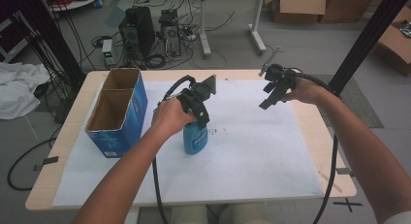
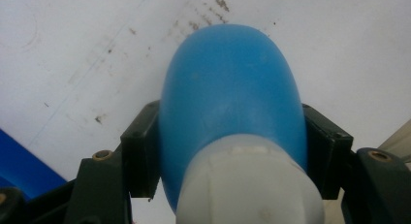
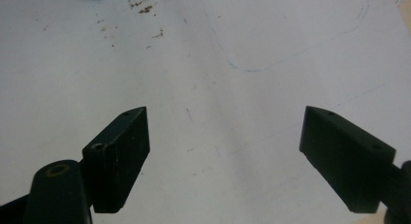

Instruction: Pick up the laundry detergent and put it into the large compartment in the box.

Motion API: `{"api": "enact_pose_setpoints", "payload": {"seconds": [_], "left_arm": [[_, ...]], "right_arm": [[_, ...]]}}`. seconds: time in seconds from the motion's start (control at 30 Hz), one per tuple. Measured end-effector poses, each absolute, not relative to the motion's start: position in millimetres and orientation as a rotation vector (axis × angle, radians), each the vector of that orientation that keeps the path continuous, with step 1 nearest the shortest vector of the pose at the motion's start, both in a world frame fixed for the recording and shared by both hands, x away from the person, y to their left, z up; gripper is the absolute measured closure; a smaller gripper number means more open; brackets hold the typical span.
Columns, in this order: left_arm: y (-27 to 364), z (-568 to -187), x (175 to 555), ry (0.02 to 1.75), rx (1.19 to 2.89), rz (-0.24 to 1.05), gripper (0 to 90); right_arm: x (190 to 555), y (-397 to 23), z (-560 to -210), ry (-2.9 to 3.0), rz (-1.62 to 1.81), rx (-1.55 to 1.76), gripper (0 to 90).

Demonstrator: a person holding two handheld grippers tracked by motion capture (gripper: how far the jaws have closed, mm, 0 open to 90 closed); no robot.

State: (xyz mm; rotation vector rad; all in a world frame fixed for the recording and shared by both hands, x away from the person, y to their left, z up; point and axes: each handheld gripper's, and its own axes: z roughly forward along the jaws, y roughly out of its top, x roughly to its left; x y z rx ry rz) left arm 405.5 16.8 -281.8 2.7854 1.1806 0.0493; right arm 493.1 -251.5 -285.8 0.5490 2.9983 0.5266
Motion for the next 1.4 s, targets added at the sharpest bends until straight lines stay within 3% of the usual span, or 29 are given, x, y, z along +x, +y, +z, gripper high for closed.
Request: {"api": "enact_pose_setpoints", "payload": {"seconds": [0.4, 0.8, 1.4], "left_arm": [[22.3, -264.1, 404.6, 1.227, 2.746, 0.062, 37.8], [45.4, -191.7, 397.5, 1.400, 2.611, 0.147, 37.8], [93.3, -112.1, 396.4, 1.606, 2.446, 0.202, 37.9]], "right_arm": [[492.9, -253.1, -286.2, 2.999, 0.532, 0.549, 18.4], [488.8, -255.1, -282.7, 2.990, 0.544, 0.539, 18.5], [486.0, -253.1, -279.1, 2.991, 0.540, 0.525, 18.5]]}}
